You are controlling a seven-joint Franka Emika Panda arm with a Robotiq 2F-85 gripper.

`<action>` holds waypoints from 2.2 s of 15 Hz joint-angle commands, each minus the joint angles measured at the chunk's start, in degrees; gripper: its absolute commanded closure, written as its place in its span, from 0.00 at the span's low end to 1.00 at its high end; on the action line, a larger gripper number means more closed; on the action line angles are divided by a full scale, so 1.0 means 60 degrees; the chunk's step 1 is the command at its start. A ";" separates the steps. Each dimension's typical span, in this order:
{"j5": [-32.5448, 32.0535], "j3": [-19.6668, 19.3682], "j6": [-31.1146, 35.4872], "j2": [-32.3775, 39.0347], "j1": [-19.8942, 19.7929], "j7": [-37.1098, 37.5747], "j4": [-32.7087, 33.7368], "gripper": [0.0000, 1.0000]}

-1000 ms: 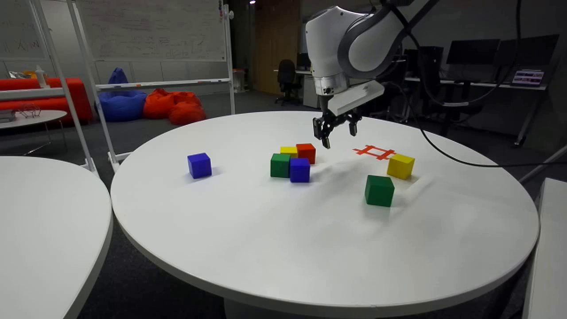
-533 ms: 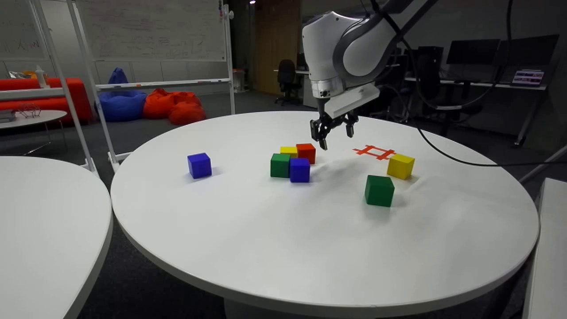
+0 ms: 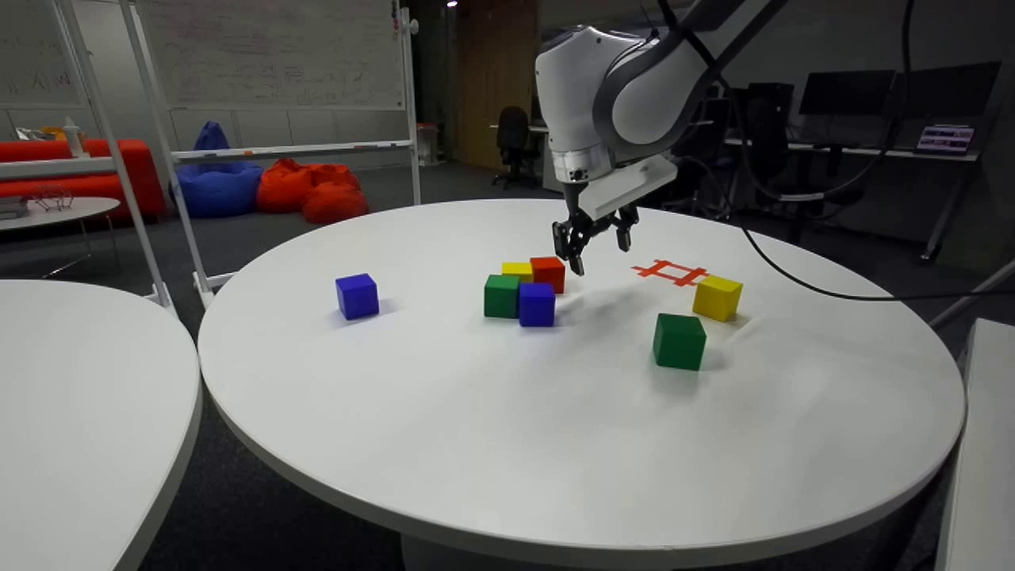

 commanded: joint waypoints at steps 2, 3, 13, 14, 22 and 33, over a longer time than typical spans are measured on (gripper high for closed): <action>-0.0378 -0.0137 -0.0942 0.0611 0.0692 0.0070 0.0723 0.00; -0.0394 -0.0124 -0.1078 0.0716 0.0781 0.0034 0.0832 0.00; -0.0292 -0.0035 -0.1468 0.1022 0.0931 0.0010 0.1181 0.00; -0.0173 0.0177 -0.1318 0.1040 0.0753 -0.0625 0.1165 0.00; 0.0254 0.0786 -0.0105 0.1023 0.0557 -0.4169 0.0938 0.00; 0.0228 0.0577 -0.0310 0.1135 0.0856 -0.4166 0.1088 0.00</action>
